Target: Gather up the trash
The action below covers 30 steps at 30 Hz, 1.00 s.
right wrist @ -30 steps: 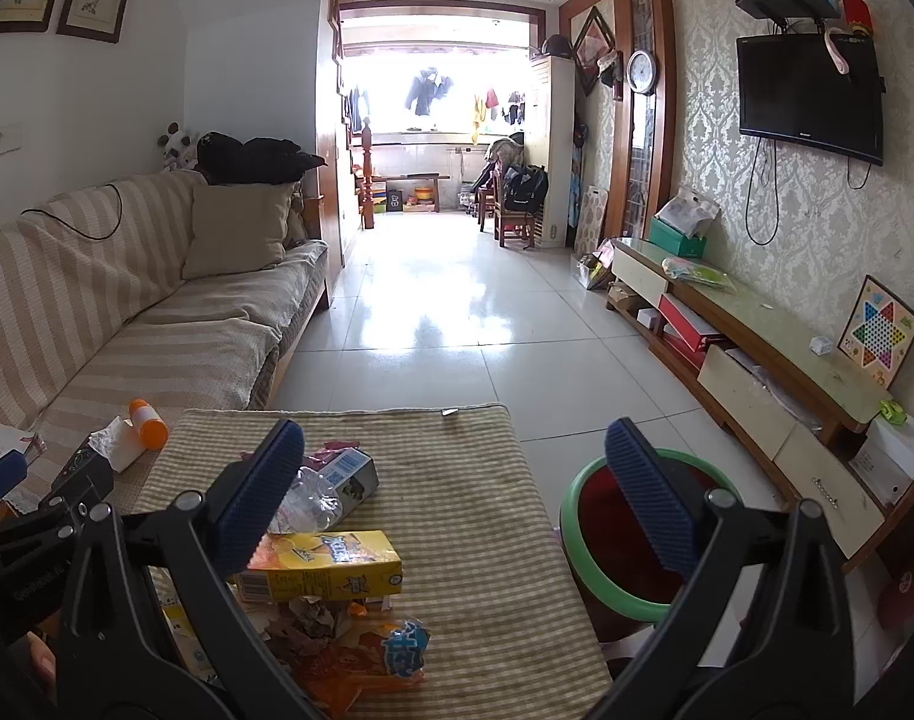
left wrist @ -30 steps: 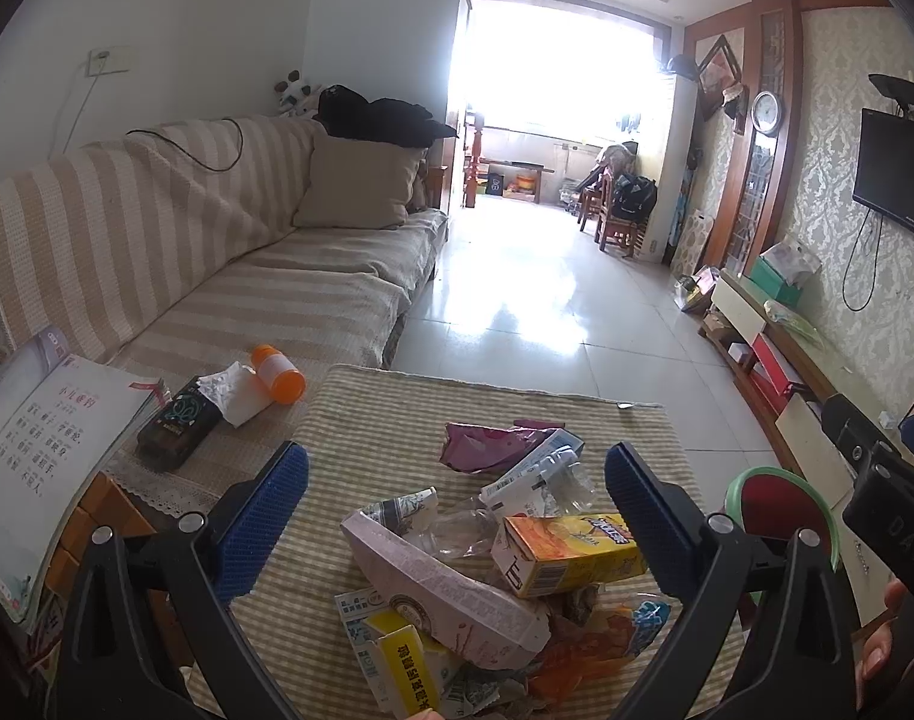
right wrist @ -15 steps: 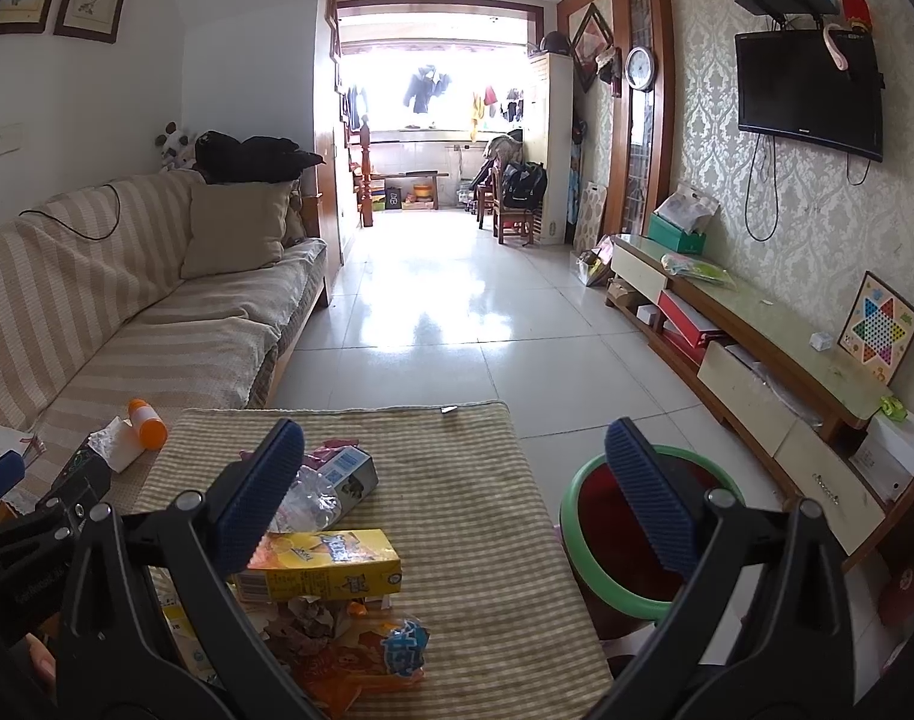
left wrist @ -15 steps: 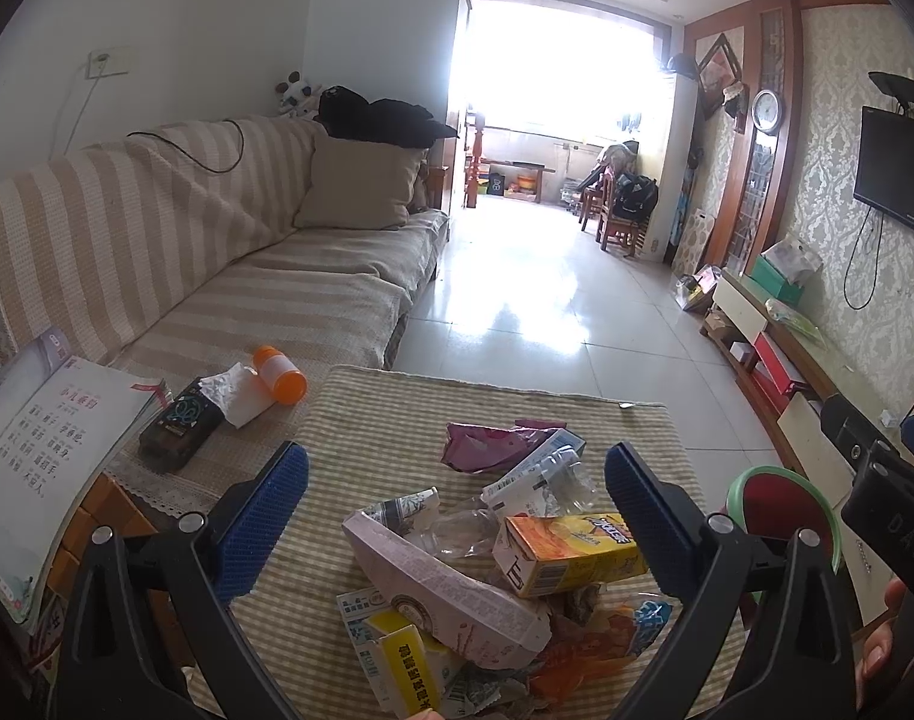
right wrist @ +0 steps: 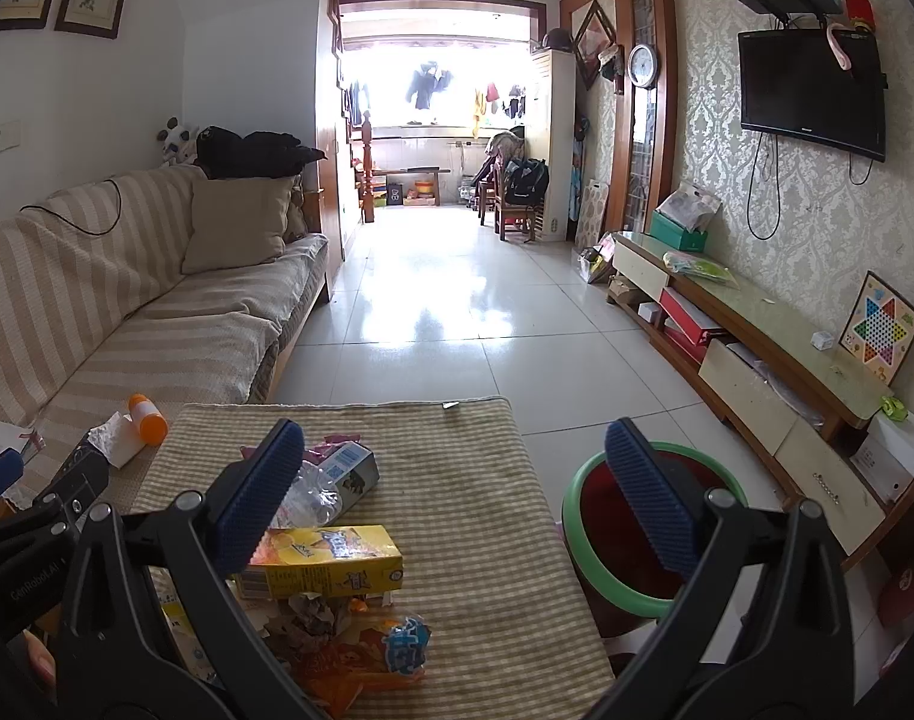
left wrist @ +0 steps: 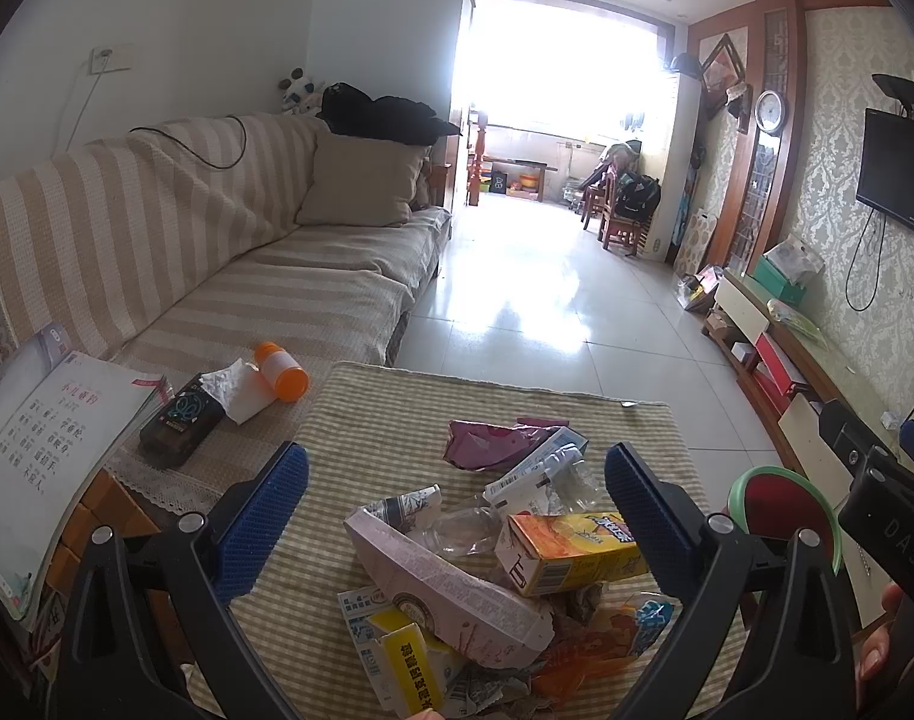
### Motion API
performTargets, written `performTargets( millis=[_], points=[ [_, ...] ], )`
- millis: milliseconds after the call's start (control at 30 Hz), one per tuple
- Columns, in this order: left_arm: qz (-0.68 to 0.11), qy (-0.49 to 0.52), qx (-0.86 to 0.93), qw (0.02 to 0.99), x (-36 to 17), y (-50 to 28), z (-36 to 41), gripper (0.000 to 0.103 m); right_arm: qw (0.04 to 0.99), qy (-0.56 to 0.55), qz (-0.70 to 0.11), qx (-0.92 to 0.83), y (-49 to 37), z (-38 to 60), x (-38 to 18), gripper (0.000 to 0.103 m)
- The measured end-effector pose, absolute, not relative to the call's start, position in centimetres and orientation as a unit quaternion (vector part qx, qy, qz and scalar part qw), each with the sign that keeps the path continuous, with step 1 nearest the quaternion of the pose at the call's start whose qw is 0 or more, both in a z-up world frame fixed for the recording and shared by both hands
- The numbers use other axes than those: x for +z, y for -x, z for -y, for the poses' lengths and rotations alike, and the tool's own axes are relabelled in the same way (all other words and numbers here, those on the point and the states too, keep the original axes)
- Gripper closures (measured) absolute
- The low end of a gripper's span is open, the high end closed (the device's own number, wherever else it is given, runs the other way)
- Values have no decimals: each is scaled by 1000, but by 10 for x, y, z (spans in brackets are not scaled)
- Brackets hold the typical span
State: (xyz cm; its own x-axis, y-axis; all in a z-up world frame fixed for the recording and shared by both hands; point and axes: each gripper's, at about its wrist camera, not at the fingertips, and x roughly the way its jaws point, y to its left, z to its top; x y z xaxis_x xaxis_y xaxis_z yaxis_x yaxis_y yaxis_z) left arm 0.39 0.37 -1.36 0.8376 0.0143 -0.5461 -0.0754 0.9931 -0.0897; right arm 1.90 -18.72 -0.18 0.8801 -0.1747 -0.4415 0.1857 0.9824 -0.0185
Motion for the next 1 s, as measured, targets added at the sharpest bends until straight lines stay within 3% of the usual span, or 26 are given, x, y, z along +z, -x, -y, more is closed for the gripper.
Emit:
performTargets(
  millis=[1000],
  points=[
    [-284,54,23,957,-14,-4,-4,8,968,-14,-231,-94,-16,189,-5,4]
  ],
)
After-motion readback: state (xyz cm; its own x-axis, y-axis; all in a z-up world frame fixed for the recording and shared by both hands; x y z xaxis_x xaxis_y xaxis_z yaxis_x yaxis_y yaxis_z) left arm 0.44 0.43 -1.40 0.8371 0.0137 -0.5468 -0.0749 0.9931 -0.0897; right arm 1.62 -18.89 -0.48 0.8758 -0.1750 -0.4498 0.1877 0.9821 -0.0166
